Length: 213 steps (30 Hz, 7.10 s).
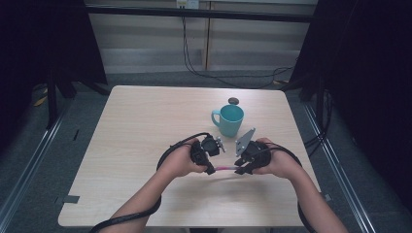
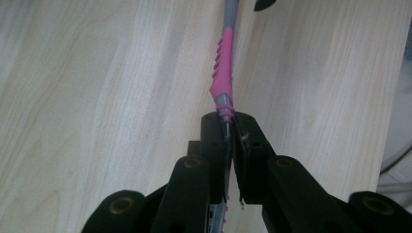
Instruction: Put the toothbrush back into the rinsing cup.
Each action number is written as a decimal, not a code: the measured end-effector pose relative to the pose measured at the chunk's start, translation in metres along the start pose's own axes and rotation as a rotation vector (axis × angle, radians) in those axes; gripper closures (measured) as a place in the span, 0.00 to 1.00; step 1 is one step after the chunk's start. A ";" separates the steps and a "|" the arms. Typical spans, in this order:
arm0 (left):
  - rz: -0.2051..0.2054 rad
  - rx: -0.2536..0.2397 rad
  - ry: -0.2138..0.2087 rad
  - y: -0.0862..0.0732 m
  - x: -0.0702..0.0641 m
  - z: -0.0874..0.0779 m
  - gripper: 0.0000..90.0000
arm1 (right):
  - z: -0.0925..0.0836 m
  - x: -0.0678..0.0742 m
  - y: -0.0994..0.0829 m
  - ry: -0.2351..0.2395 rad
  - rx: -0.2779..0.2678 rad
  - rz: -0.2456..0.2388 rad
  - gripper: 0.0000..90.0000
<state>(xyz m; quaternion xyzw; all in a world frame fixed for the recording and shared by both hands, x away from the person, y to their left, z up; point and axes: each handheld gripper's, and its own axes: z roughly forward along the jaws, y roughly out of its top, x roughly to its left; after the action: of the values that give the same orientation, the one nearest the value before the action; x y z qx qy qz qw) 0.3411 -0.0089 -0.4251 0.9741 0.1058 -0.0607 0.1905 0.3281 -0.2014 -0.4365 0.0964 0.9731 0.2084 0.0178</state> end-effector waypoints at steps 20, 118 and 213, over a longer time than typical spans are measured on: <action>0.006 -0.057 0.007 0.001 0.000 0.000 0.83 | 0.003 0.004 0.003 0.016 -0.001 -0.053 0.92; -0.133 -0.323 0.051 -0.039 0.022 -0.016 0.59 | -0.016 -0.006 -0.010 -0.107 -0.210 0.133 0.92; -0.237 -0.623 0.025 -0.024 0.020 -0.052 0.92 | -0.009 -0.001 0.023 -0.064 -0.431 0.274 0.73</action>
<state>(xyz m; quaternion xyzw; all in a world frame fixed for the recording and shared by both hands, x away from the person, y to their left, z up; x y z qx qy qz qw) 0.3587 0.0361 -0.3895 0.8505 0.2340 -0.0354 0.4696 0.3326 -0.1848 -0.4192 0.2281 0.8829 0.4084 0.0403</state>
